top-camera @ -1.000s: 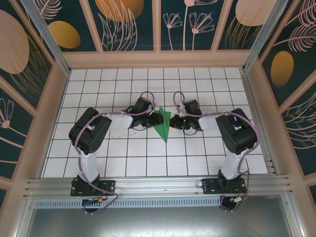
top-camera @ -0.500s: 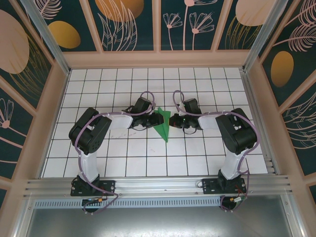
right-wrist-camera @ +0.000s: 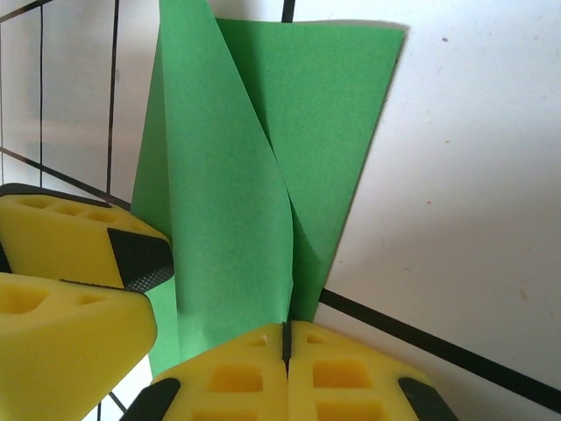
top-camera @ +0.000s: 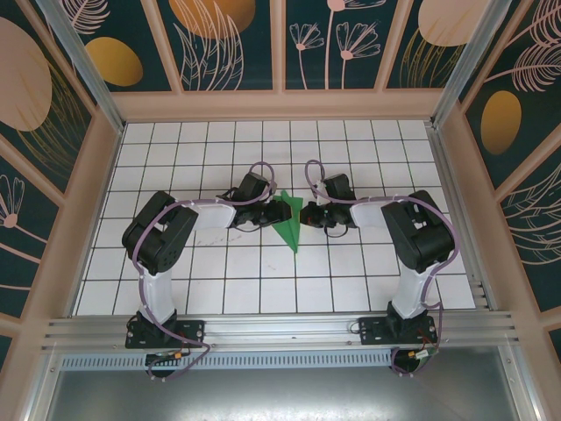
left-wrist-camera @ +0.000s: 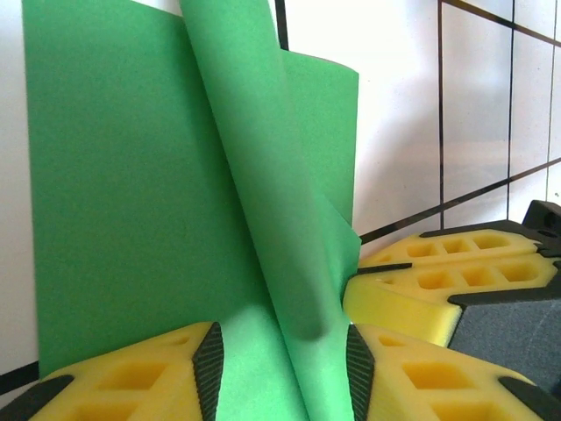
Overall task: Fold a paper plane with a square sheet of paper (fold left side to right side)
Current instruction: Fourth fold the wing at the center of the table.
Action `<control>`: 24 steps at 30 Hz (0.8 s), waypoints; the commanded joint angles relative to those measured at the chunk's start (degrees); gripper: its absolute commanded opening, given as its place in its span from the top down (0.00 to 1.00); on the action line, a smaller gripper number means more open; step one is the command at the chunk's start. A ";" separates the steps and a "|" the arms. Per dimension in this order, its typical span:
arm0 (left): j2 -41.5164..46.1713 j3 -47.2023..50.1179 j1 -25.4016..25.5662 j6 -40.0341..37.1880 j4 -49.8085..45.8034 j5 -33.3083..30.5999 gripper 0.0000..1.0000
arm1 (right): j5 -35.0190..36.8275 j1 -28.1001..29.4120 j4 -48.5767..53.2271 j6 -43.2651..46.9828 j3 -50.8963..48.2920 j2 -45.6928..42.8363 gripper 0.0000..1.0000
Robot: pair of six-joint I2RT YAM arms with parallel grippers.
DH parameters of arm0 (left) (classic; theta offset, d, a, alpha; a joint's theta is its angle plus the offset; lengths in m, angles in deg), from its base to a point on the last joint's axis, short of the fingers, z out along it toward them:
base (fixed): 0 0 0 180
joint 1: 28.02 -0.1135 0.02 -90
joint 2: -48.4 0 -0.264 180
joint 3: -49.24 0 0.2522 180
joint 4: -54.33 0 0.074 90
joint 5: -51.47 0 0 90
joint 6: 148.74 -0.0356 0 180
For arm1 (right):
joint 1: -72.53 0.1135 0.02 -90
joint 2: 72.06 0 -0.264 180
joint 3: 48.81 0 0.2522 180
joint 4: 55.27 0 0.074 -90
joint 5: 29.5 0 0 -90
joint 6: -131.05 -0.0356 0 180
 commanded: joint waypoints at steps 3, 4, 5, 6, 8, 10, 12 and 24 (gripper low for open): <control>3.53 -0.69 -0.92 -3.53 -7.04 -5.35 0.52 | 4.08 1.14 4.36 2.11 0.43 3.48 0.93; 4.52 -0.89 -0.99 -3.63 -7.24 -5.25 0.52 | 4.15 1.14 4.57 2.12 0.51 3.64 0.94; 5.42 -1.15 -1.10 -3.77 -7.34 -5.17 0.51 | 4.16 1.25 4.72 2.20 0.60 3.84 0.93; 6.11 -1.48 -1.12 -3.96 -7.61 -5.02 0.51 | 4.23 1.29 4.77 2.21 0.69 3.93 0.93; 6.71 -2.38 -1.15 -4.34 -8.07 -4.25 0.52 | 4.43 1.39 5.05 2.37 0.93 4.07 0.93; 6.44 -2.74 -1.12 -4.33 -7.25 -2.32 0.57 | 4.43 1.56 5.05 2.37 1.01 4.22 0.93; 5.07 -3.39 -1.15 -4.26 -6.02 0.39 0.63 | 4.59 1.72 5.18 2.47 1.19 4.09 0.94; -2.18 -8.53 0.20 -4.18 -3.94 6.33 0.72 | 4.78 2.11 5.81 2.65 1.66 4.27 0.94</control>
